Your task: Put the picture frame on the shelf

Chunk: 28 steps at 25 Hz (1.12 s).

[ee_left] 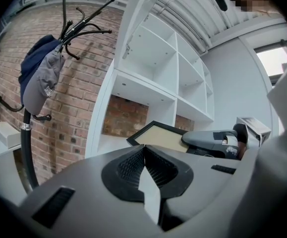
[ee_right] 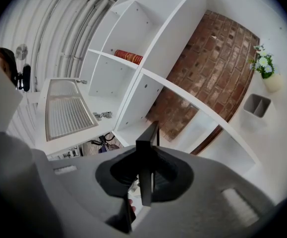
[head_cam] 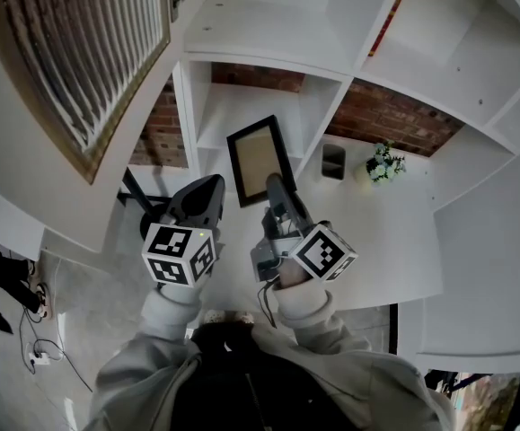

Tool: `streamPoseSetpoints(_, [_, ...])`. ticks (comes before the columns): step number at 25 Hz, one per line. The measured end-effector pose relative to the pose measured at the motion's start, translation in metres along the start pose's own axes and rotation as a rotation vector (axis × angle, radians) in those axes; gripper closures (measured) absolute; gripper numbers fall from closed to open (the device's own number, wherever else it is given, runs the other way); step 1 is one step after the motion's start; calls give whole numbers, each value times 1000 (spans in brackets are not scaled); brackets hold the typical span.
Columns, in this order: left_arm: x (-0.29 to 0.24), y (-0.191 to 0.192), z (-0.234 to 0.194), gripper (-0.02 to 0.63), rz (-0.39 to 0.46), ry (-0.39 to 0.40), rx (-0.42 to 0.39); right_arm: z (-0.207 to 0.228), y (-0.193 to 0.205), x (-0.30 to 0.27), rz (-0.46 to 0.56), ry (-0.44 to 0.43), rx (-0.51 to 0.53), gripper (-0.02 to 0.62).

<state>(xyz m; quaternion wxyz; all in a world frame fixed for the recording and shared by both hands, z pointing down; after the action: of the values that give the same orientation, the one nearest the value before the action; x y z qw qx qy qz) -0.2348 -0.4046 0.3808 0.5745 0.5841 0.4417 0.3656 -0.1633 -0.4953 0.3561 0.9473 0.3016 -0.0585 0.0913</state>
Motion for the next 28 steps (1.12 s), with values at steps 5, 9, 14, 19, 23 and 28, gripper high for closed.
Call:
streamPoseSetpoints(5, [-9, -2, -6, 601, 5, -8, 12, 7, -4, -15, 65, -28, -77, 552])
streamPoseSetpoints(9, [-12, 2, -10, 601, -3, -21, 18, 24, 1, -24, 104, -4, -155, 552])
streamPoseSetpoints(14, [-15, 7, -15, 601, -14, -35, 25, 34, 2, -36, 134, -28, -226, 552])
streamPoseSetpoints(19, [-22, 11, -21, 601, -23, -45, 22, 57, 5, -40, 147, 37, -267, 552])
streamPoseSetpoints(23, [-27, 15, -25, 601, -33, -47, 22, 68, 6, -48, 170, 36, -348, 552])
streamPoseSetpoints(28, [-36, 19, -31, 601, -47, -49, 25, 84, 6, -58, 182, 51, -403, 551])
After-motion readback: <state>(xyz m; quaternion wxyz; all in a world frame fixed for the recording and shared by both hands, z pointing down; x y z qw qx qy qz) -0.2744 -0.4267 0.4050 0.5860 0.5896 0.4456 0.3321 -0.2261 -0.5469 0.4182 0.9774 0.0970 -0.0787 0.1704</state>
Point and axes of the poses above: the fingertips, and each gripper's own axes: x backward along the fingers, z to its right, y out of its underside, the point moved 1 cm from there along x, backward along the fingers, and after that the axes turned 7 degrees about -x, right-handed, at the moved point
